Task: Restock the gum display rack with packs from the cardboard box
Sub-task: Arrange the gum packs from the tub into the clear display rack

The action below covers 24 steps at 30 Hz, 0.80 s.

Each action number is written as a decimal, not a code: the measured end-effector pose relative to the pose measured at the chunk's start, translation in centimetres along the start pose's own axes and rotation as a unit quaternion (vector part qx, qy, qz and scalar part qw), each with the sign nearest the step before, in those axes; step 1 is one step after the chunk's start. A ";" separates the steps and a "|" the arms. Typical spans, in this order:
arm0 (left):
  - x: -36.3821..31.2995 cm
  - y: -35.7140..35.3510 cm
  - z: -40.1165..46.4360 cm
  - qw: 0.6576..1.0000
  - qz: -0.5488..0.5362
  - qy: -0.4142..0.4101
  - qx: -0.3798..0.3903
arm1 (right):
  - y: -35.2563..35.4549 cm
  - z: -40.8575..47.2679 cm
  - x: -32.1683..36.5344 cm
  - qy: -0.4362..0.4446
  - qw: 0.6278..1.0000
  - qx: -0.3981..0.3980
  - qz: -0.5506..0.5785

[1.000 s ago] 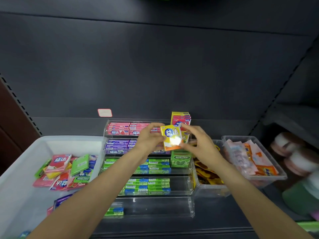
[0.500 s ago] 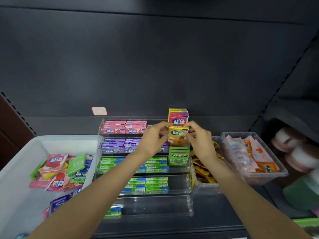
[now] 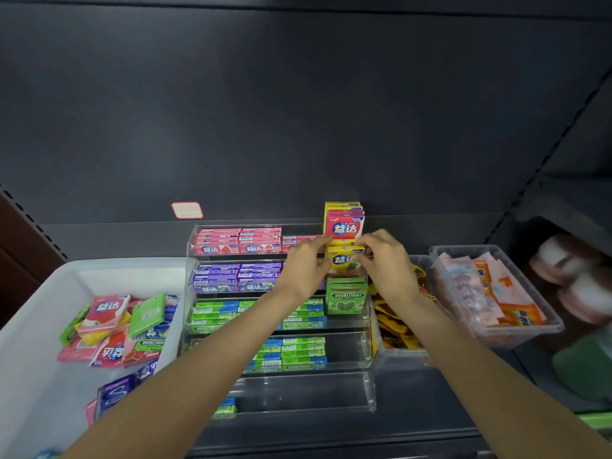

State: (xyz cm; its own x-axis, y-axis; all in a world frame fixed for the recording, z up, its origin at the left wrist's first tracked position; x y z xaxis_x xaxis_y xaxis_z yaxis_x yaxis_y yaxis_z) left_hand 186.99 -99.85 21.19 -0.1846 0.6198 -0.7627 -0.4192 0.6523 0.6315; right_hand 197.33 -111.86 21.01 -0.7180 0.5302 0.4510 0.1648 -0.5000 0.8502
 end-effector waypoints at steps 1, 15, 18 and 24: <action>0.0 -0.1 0.1 1.000 -0.003 0.002 -0.006 | 0.0 0.0 0.0 -0.001 1.000 0.002 -0.004; -0.9 0.3 -0.6 0.994 0.091 -0.017 -0.066 | 0.5 -0.9 2.2 0.000 0.999 -0.017 -0.045; -0.2 2.2 -2.6 0.986 0.139 -0.032 -0.085 | 0.0 -1.5 3.9 0.027 1.000 -0.003 0.006; 5.8 8.7 -8.9 0.982 0.141 0.049 -0.113 | -4.0 -2.3 11.1 0.092 0.989 0.067 0.098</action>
State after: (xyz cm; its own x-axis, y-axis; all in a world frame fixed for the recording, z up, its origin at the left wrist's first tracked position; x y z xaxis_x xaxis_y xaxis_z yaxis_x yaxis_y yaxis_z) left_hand 174.36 -94.44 21.01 -0.4024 0.7096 -0.5784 -0.5232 0.3402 0.7814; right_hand 187.16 -105.52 21.98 -0.7717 0.2926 0.5647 0.3922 -0.4801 0.7847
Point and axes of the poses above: each hand's wrist, its own z-axis towards the middle knuckle, its own y-axis out of the back of the hand, x = y × z, the point moved 1 cm from there along z, towards the middle knuckle, and after that the axes turned 3 degrees about x, right-handed, at the moved point
